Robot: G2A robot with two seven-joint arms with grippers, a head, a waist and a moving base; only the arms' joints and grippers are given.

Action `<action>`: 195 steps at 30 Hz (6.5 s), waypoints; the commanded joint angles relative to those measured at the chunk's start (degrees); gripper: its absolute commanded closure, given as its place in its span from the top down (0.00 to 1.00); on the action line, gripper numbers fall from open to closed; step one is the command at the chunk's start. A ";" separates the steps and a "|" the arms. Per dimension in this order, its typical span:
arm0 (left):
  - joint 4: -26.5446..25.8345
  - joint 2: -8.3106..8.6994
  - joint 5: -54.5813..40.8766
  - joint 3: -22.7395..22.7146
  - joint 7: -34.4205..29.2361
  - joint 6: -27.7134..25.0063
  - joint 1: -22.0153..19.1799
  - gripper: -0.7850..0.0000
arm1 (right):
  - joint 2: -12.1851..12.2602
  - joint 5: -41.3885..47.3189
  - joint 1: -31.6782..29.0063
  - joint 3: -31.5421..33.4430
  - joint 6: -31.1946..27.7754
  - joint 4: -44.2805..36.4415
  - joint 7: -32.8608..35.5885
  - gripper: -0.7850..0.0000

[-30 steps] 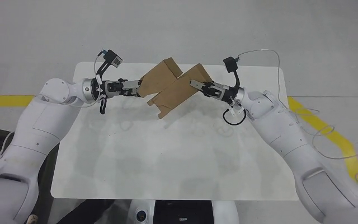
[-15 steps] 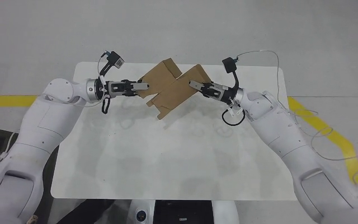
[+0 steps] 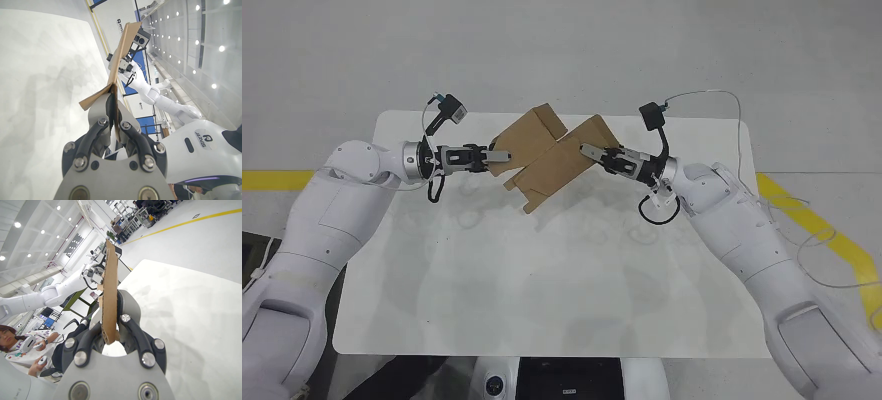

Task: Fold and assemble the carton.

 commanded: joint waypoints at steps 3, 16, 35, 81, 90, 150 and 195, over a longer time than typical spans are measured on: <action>0.21 -0.27 0.03 -0.20 -0.32 0.32 -0.06 0.00 | -0.19 0.47 -0.23 0.52 -0.17 0.26 -0.21 1.00; -4.08 0.62 -0.12 -3.93 -1.71 1.70 0.93 0.00 | 3.30 -9.50 -1.58 9.54 -3.73 -2.16 -1.35 1.00; -17.02 4.67 10.76 -4.50 3.02 -3.04 6.42 0.00 | 5.15 11.05 3.55 -2.04 -1.68 -11.67 18.76 0.46; -22.41 11.97 10.35 8.20 11.45 -11.47 2.74 0.00 | -1.09 21.50 19.36 -30.38 -3.06 2.56 17.37 0.27; -22.37 12.65 9.70 10.84 12.29 -12.31 1.32 0.00 | -1.15 27.43 20.56 -33.67 -2.81 2.12 17.63 0.19; -19.77 14.80 0.32 16.73 15.65 -14.05 -3.78 1.00 | -1.01 28.31 17.70 -31.02 -1.25 2.45 14.06 0.00; -26.52 12.49 -11.04 3.32 1.19 -1.18 4.01 1.00 | -0.23 16.29 5.86 -16.26 12.67 -11.01 11.50 0.00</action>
